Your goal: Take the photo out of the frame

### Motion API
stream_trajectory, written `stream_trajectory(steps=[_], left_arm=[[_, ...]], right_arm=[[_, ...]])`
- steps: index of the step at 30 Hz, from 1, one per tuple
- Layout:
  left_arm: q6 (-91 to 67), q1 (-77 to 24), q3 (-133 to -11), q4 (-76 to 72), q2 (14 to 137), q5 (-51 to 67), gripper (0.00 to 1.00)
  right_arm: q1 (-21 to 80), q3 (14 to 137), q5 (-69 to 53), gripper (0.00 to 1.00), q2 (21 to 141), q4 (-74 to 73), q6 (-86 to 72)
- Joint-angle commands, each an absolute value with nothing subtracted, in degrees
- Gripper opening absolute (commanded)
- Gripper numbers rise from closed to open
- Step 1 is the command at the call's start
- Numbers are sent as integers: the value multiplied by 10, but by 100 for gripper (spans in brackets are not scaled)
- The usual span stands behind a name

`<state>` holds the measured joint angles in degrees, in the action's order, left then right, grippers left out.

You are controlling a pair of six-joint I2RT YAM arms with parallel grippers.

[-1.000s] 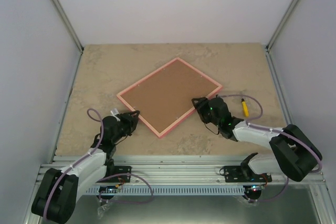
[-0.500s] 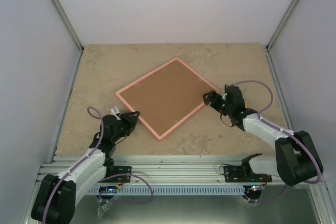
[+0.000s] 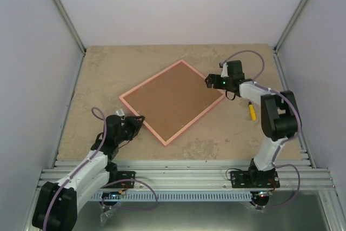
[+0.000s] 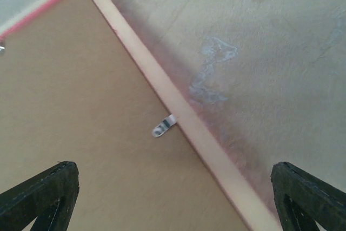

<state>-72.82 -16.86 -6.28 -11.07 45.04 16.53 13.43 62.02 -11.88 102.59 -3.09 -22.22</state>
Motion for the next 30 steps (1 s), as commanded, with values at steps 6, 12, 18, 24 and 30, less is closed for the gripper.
stream_trajectory(steps=[6, 12, 18, 24, 30], left_arm=[[-642, -169, -92, -42, 470, 150, 6], [-628, -169, -103, -41, 504, 130, 16], [-602, -169, -133, -38, 553, 104, 34], [-561, -169, -176, -29, 615, 71, 50], [-525, -169, -238, -31, 715, 72, 57]], right_arm=[[122, 696, -172, 98, 1131, -101, -123], [122, 652, -207, 96, 1112, -87, -131], [123, 586, -233, 96, 1068, -64, -152], [125, 502, -255, 95, 1001, -20, -190], [127, 424, -263, 96, 940, 17, -225]])
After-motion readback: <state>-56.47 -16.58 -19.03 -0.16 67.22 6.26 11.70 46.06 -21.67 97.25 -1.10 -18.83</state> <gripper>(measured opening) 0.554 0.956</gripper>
